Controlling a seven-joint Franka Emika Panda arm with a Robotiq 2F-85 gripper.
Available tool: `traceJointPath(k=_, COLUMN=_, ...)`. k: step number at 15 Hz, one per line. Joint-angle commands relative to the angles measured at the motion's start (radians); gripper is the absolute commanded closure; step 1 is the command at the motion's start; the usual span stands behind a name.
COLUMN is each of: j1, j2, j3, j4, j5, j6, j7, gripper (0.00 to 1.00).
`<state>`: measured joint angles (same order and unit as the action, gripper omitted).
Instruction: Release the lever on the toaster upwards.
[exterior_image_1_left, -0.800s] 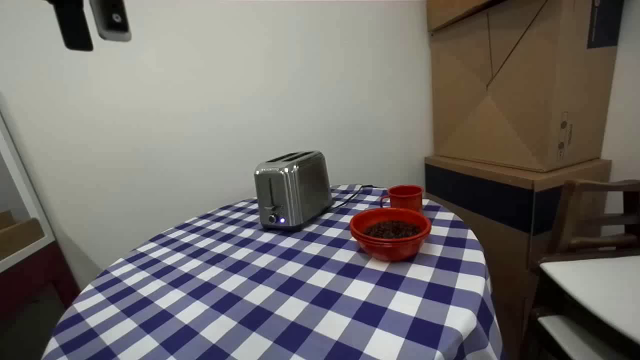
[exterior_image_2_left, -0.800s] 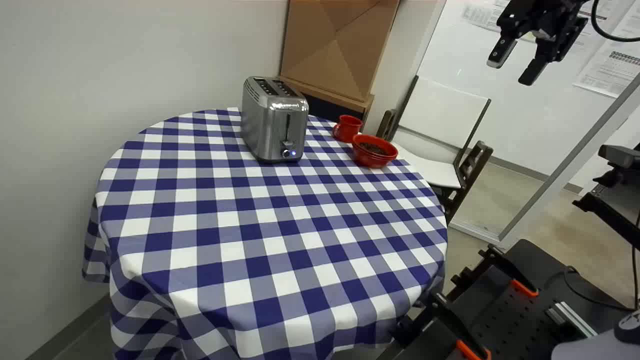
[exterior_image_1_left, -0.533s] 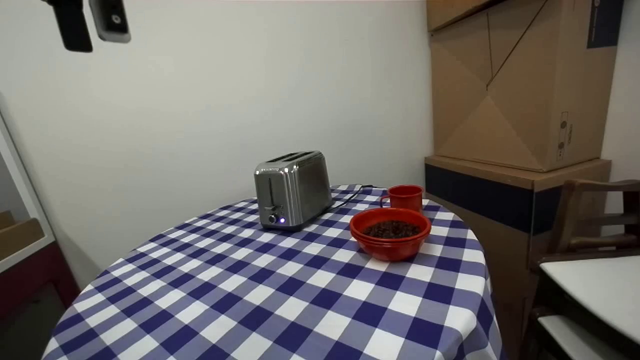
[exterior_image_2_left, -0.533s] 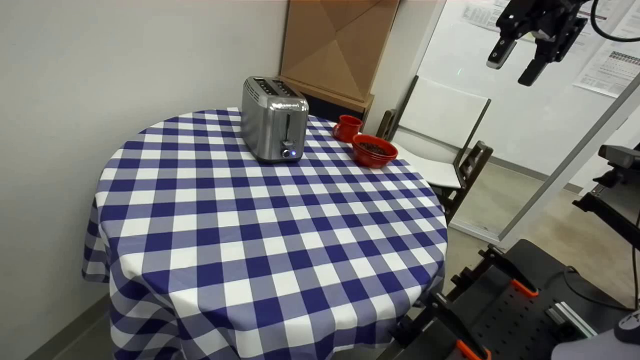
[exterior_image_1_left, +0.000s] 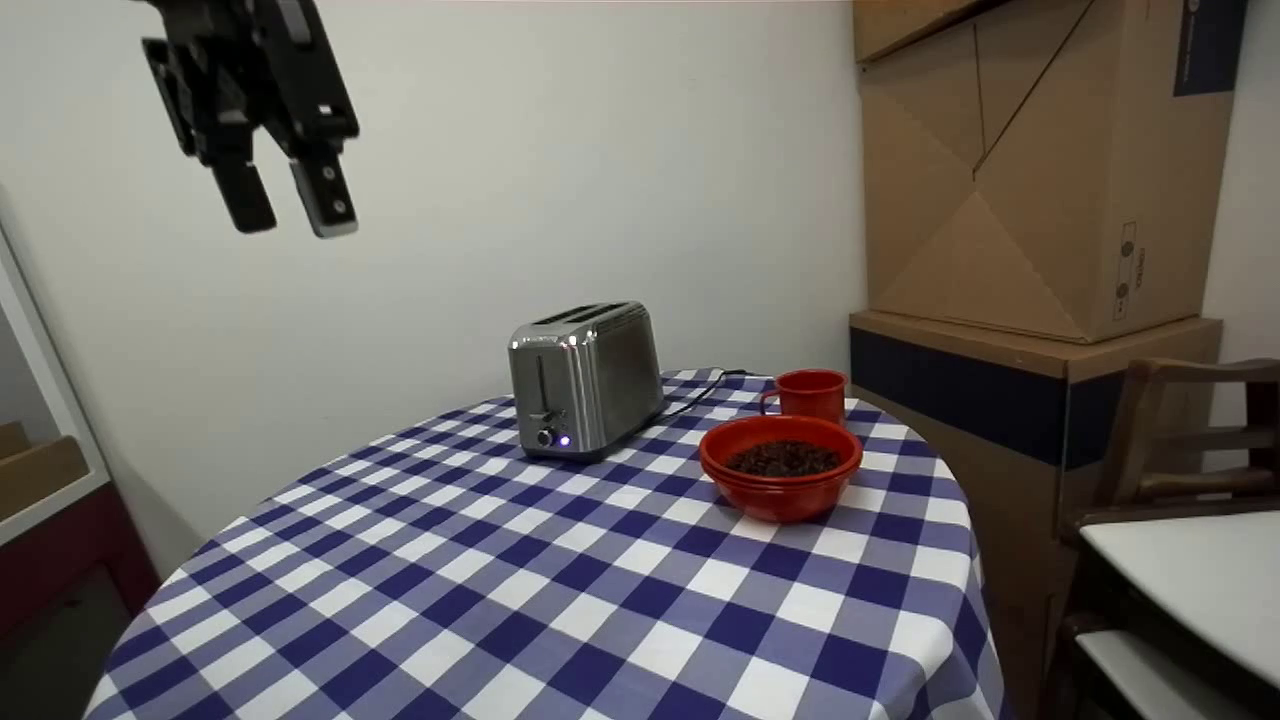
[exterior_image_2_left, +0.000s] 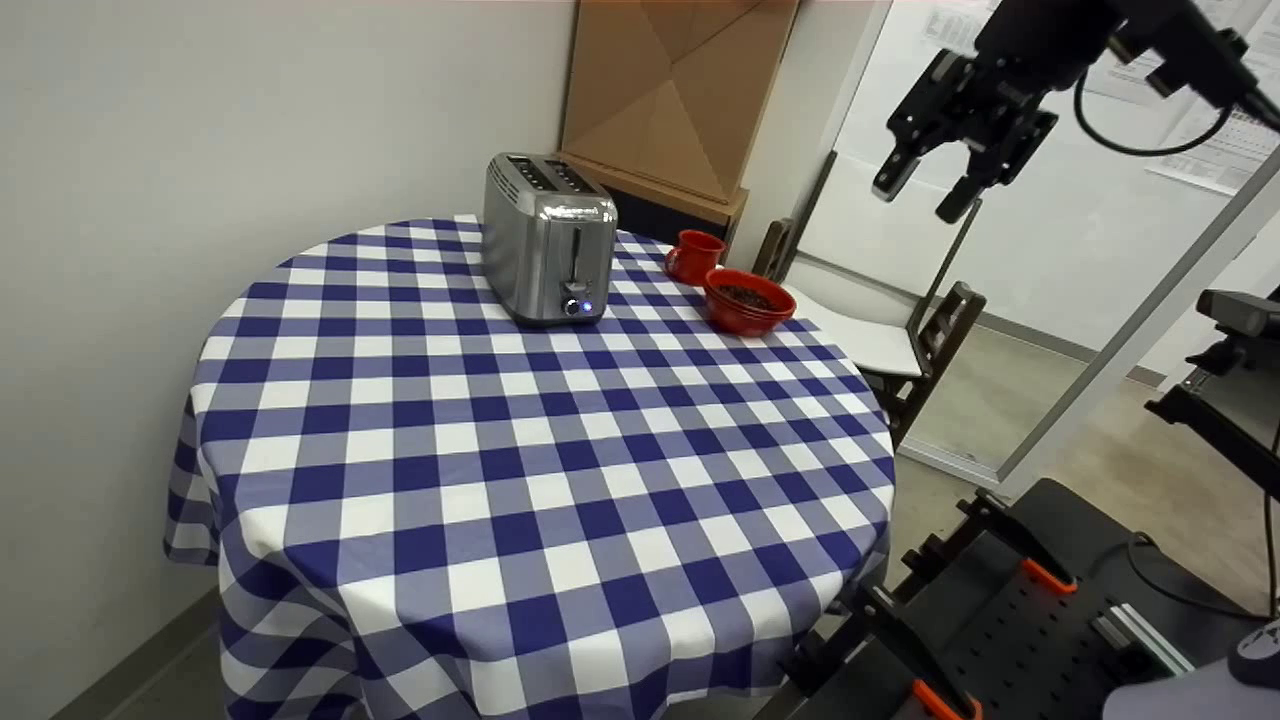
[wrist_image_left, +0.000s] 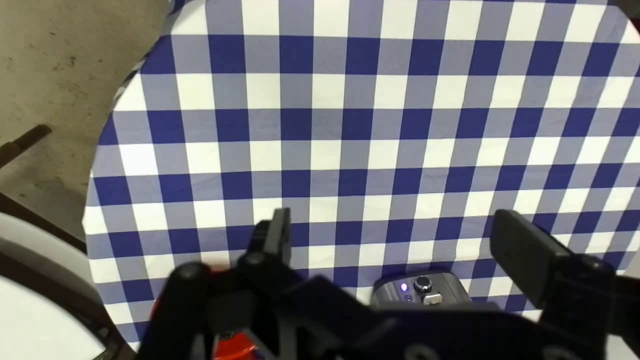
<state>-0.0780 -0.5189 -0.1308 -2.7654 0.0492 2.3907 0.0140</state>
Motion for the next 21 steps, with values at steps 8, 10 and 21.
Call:
traceJointPath(k=8, j1=0.059, j2=0.543, j3=0.014, j4=0.222, j5=0.055, j6=0.252, j7=-0.128, gripper=0.00)
traceJointPath(k=10, j1=0.048, j2=0.644, j3=0.025, j4=0.293, j5=0.045, j6=0.290, j7=-0.106, gripper=0.00)
traceJointPath(k=21, j1=0.091, j2=1.084, j3=0.023, j4=0.617, j5=-0.050, j6=0.534, j7=0.014, gripper=0.00)
